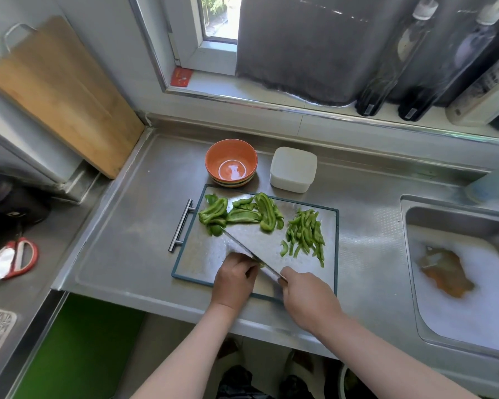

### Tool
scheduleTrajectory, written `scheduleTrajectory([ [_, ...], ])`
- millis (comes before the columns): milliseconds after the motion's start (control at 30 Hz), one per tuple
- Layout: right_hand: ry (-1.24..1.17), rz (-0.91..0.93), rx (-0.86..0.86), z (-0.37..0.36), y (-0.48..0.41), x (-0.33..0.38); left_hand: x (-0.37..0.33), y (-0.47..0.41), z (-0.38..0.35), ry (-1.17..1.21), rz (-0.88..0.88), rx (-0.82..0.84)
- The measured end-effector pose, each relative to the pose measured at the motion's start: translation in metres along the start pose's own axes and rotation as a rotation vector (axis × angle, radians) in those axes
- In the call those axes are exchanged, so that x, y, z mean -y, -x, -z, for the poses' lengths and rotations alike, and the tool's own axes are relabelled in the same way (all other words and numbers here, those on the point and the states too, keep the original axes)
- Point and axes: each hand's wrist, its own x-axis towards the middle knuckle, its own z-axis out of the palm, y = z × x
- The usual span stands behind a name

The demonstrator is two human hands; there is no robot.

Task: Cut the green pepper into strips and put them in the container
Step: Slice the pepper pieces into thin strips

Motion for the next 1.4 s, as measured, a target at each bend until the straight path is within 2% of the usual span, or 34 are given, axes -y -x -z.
scheduleTrajectory([
  [333,0.037,-0.021,0.002,0.003,0.010,-0.001,0.000,0.001,0.001,0.004,-0.041,-0.022],
  [800,0.111,-0.040,0.095,0.015,-0.003,0.001,0.003,0.004,-0.004,0.043,-0.009,-0.046],
  [1100,-0.022,-0.088,0.110,0.005,-0.008,-0.006,0.004,0.005,-0.003,0.053,-0.028,-0.022],
  [1400,-0.065,-0.046,0.097,0.009,-0.019,0.005,0.000,0.007,-0.002,0.046,0.000,-0.009],
])
